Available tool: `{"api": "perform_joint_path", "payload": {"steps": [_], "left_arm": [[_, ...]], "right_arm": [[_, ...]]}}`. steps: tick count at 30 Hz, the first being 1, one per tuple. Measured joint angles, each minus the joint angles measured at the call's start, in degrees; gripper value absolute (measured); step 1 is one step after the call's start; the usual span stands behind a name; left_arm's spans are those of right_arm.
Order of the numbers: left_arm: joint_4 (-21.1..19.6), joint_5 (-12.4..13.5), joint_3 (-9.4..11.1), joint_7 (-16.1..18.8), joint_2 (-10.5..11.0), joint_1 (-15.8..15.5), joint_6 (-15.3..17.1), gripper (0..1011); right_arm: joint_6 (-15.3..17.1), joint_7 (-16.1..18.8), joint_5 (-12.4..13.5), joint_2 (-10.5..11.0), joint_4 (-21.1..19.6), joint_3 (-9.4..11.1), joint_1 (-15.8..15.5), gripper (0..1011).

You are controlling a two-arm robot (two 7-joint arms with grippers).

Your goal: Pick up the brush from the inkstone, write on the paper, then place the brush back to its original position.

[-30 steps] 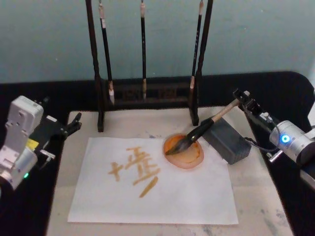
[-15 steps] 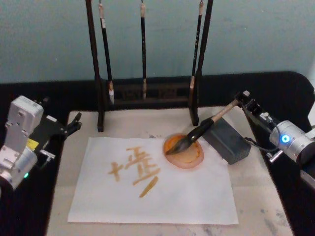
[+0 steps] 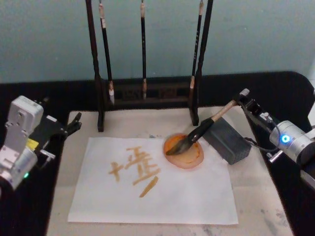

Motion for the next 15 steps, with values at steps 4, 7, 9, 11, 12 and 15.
{"api": "perform_joint_path", "payload": {"steps": [4,7,9,11,12,15], "left_arm": [[0.0,0.0,0.0,0.0,0.0,0.0,0.0,1010],[0.0,0.0,0.0,0.0,0.0,0.0,0.0,1010],[0.0,0.0,0.0,0.0,0.0,0.0,0.0,1009],[0.0,0.0,0.0,0.0,0.0,0.0,0.0,1010],[0.0,0.0,0.0,0.0,0.0,0.0,0.0,1010],[0.0,0.0,0.0,0.0,0.0,0.0,0.0,1010]], "right_arm": [[0.0,0.0,0.0,0.0,0.0,0.0,0.0,173],[0.1,-0.1,0.4,0.2,-0.1,-0.1,0.0,173],[0.4,-0.1,0.9,0.5,-0.2,-0.2,0.0,173],[0.8,-0.1,1.5,0.9,-0.5,-0.4,0.1,173],[1.0,-0.1,1.7,1.0,-0.6,-0.5,0.1,173],[1.8,-0.2,2.8,1.6,-1.2,-0.6,0.2,173]]}}
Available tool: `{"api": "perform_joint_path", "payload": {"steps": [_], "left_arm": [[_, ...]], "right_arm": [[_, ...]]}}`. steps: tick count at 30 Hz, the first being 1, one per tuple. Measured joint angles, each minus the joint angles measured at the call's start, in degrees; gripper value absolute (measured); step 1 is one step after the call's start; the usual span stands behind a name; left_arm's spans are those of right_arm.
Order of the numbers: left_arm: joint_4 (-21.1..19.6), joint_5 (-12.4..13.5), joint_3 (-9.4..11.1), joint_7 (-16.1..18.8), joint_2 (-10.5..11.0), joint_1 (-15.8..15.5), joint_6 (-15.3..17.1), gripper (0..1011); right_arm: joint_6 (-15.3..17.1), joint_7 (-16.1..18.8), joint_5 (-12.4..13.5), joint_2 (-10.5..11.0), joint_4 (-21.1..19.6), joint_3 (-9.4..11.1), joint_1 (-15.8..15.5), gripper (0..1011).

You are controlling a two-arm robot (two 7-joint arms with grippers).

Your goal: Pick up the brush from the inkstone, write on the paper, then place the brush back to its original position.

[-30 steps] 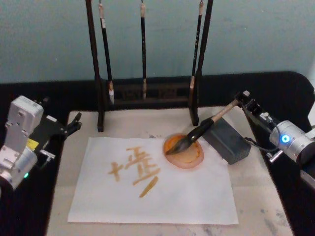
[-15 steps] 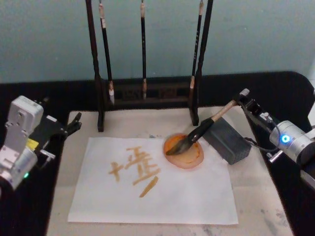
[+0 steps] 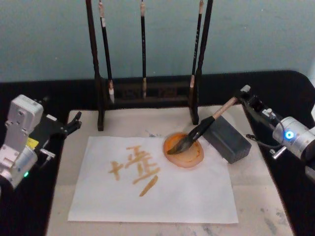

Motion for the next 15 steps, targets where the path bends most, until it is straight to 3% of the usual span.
{"api": "perform_joint_path", "payload": {"steps": [9,15], "left_arm": [[0.0,0.0,0.0,0.0,0.0,0.0,0.0,1010],[0.0,0.0,0.0,0.0,0.0,0.0,0.0,1010]], "right_arm": [[1.9,-0.7,3.2,1.4,-3.4,0.1,0.3,173],[1.8,0.1,3.7,3.1,-7.6,-0.2,-0.4,173]]}}
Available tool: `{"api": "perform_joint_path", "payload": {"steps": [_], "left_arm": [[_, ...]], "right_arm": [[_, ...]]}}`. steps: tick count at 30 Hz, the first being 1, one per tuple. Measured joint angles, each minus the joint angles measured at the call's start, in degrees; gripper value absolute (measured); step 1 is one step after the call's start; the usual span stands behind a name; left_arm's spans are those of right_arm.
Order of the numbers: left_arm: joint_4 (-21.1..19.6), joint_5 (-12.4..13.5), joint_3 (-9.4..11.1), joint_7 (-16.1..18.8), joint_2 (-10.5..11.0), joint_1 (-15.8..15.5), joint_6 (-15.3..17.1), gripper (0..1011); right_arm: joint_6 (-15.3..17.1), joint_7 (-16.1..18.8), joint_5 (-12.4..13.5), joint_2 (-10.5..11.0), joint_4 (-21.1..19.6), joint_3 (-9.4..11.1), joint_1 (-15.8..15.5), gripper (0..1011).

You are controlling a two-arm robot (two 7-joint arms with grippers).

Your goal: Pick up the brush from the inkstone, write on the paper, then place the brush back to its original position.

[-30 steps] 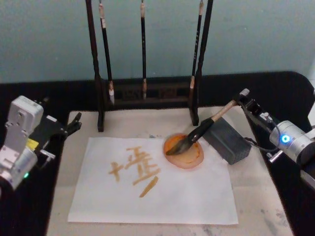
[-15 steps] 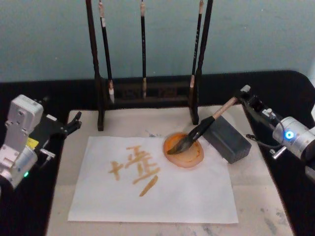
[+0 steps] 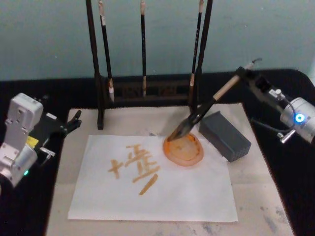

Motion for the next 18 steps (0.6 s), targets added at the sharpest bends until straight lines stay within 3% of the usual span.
{"api": "perform_joint_path", "payload": {"steps": [6,10,18], "left_arm": [[0.0,0.0,0.0,0.0,0.0,0.0,0.0,1010],[0.0,0.0,0.0,0.0,0.0,0.0,0.0,1010],[0.0,0.0,0.0,0.0,0.0,0.0,0.0,1010]], "right_arm": [[-2.2,1.8,-2.2,2.9,-6.3,-1.6,-1.4,173],[-3.2,2.3,-3.0,3.8,-8.9,-2.3,-2.0,173],[-4.2,3.4,-6.6,6.1,-14.0,-6.8,-2.5,173]]}}
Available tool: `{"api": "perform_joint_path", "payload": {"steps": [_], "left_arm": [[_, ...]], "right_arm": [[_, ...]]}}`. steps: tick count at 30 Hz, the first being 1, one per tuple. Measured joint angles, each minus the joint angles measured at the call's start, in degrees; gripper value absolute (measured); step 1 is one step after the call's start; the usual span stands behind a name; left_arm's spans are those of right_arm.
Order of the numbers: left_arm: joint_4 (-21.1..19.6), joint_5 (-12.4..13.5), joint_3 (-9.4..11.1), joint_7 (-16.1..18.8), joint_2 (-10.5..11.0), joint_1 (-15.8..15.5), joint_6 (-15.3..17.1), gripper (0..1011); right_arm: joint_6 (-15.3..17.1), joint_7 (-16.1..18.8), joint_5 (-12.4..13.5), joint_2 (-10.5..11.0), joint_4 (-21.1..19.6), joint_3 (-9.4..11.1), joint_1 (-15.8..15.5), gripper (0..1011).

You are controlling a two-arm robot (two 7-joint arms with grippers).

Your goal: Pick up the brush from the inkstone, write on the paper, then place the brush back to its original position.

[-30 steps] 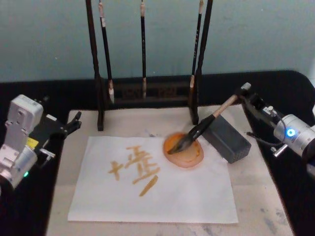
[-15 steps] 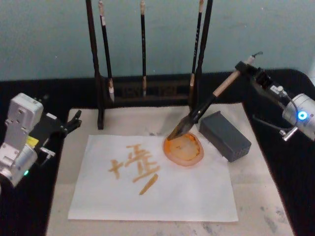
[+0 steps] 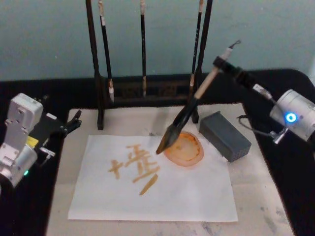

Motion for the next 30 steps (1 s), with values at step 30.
{"api": "perform_joint_path", "payload": {"steps": [30], "left_arm": [[0.0,0.0,0.0,0.0,0.0,0.0,0.0,1010]], "right_arm": [[-15.6,-1.8,-25.7,3.2,-9.2,-10.8,-2.3,172]]}}
